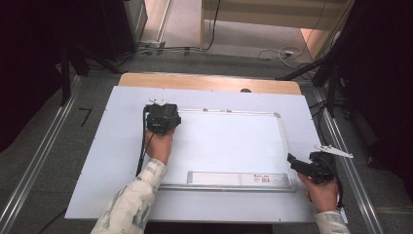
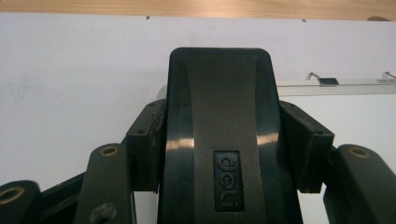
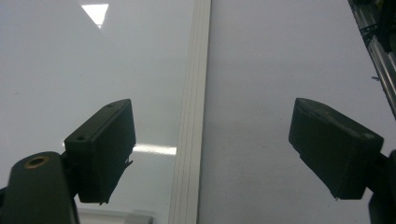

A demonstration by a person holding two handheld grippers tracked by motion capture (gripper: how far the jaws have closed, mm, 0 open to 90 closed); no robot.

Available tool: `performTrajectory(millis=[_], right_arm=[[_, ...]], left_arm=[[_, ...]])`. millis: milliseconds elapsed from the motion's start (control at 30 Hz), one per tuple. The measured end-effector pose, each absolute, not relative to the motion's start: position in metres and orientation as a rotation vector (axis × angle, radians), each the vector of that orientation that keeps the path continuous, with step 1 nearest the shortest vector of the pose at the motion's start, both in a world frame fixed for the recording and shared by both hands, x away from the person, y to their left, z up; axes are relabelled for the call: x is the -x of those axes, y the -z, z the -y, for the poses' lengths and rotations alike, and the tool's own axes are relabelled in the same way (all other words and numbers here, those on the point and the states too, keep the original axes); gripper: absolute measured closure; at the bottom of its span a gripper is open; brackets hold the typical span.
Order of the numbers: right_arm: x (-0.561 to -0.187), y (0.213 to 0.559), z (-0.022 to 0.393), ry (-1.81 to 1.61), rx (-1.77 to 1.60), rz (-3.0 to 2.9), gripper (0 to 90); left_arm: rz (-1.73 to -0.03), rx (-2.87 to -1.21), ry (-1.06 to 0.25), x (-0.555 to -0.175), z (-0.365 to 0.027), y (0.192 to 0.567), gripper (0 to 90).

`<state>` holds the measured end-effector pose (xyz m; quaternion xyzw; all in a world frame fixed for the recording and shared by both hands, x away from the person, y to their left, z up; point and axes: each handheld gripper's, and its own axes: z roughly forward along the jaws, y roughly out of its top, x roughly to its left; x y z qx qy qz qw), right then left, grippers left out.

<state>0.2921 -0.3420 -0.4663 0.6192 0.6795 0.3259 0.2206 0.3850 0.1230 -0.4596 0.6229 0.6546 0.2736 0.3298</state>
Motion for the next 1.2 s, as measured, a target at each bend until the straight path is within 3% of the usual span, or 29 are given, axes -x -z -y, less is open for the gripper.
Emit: performTrajectory(millis=[1200], right_arm=[[-0.292, 0.467, 0.347, -0.902, -1.725, -1.873, 13.4]], left_arm=[[-1.786, -1.687, -0.757, -0.413, -0.110, 0.493, 39.6]])
